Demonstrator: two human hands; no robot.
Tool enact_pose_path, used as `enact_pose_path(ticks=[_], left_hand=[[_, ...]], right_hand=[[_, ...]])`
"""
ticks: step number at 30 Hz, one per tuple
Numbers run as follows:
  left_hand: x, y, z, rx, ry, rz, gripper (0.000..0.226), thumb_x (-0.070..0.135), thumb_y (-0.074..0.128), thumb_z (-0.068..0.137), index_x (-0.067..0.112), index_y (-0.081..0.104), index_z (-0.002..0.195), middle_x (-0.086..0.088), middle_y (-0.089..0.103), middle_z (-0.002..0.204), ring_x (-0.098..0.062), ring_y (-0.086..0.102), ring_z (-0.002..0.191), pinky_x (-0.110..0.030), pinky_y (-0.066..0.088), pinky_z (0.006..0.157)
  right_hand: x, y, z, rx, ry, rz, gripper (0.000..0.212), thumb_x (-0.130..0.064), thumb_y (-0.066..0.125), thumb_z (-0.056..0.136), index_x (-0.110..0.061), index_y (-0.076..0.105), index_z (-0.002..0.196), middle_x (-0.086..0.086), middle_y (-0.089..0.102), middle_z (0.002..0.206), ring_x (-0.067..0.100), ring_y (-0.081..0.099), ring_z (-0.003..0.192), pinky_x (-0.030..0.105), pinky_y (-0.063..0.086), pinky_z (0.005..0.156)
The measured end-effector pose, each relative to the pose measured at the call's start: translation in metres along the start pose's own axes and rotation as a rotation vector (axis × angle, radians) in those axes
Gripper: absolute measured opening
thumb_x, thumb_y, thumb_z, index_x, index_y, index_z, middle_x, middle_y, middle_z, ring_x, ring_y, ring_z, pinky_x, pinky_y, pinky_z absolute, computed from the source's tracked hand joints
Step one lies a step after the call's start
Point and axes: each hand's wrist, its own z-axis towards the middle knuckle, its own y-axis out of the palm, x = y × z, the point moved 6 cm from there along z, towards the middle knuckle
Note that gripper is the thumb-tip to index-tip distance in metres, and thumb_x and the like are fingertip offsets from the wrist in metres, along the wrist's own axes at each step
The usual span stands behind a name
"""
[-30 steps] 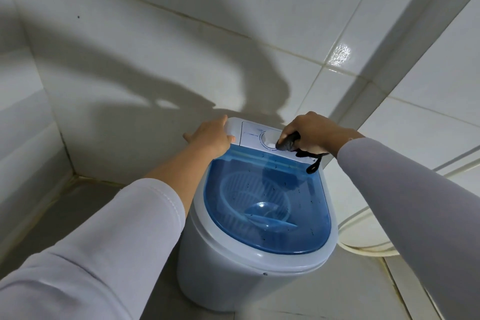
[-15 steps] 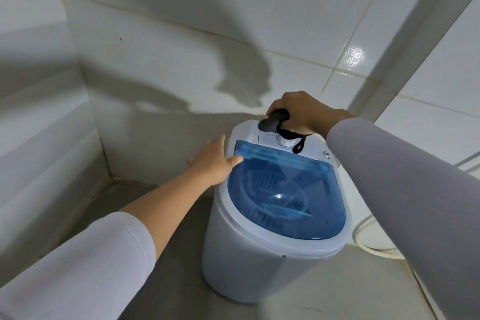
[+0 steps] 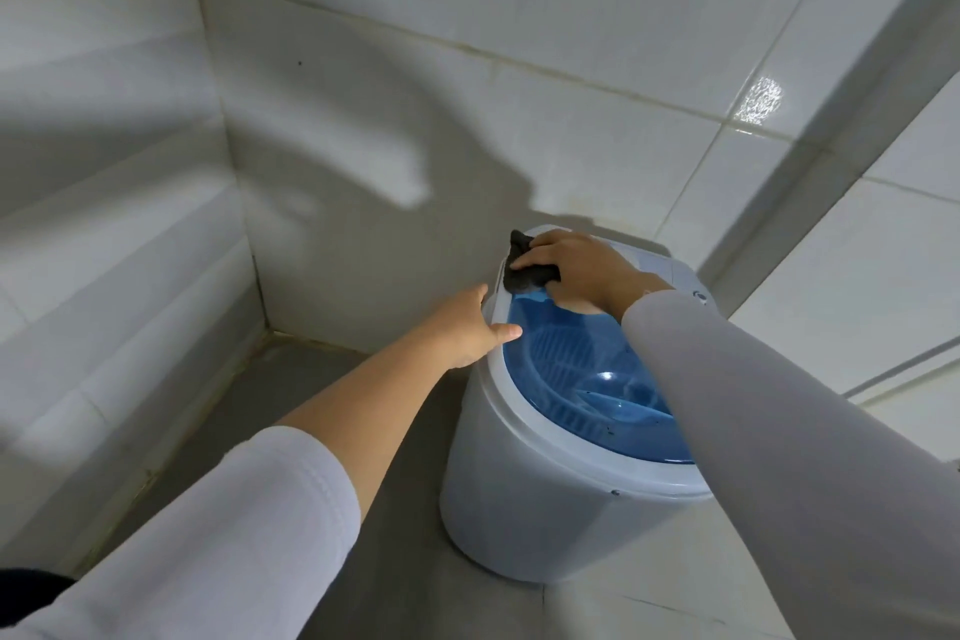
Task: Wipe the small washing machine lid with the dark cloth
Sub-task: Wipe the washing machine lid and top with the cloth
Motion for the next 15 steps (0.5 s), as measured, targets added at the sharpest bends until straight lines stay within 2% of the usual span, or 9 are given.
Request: enact_pose_path(ticks=[3,5,10,15], left_hand=[[0.001,0.001,0.001,0.005,0.004,0.007,0.080,0.039,0.060,0.090,0.015,0.017,0.152,-0.006,0.025,0.158,-0.025,0.029,0.144,-0.035,0.026,0.116],[0.003,0.000,0.001,0.008,0.007,0.015,0.080,0.038,0.060,0.090,0.015,0.016,0.152,-0.006,0.026,0.158,-0.025,0.029,0.144,-0.035,0.026,0.115],[0.002,0.000,0.001,0.022,0.004,0.073,0.079,0.041,0.059,0.090,0.019,0.017,0.152,-0.005,0.026,0.158,-0.027,0.030,0.144,-0.039,0.028,0.116],[-0.003,0.000,0.003,0.044,-0.011,0.145,0.079,0.048,0.057,0.088,0.024,0.017,0.152,-0.003,0.027,0.158,-0.028,0.029,0.144,-0.047,0.028,0.116]], right_hand=[[0.000,0.002,-0.008,-0.052,0.072,0.118,0.050,-0.044,0.051,0.088,-0.038,0.049,0.137,-0.010,0.031,0.156,0.022,0.030,0.142,0.042,0.027,0.115],[-0.001,0.003,-0.010,-0.037,0.098,0.128,0.050,-0.052,0.046,0.090,-0.038,0.048,0.138,-0.010,0.031,0.156,0.022,0.031,0.141,0.042,0.027,0.114],[-0.007,0.004,-0.010,0.031,0.158,0.045,0.040,-0.037,0.046,0.094,-0.038,0.053,0.134,-0.004,0.047,0.146,0.027,0.042,0.131,0.048,0.036,0.107],[-0.009,0.000,-0.013,0.057,0.177,0.054,0.041,-0.018,0.048,0.093,-0.032,0.057,0.131,0.004,0.056,0.134,0.026,0.048,0.124,0.038,0.044,0.096]])
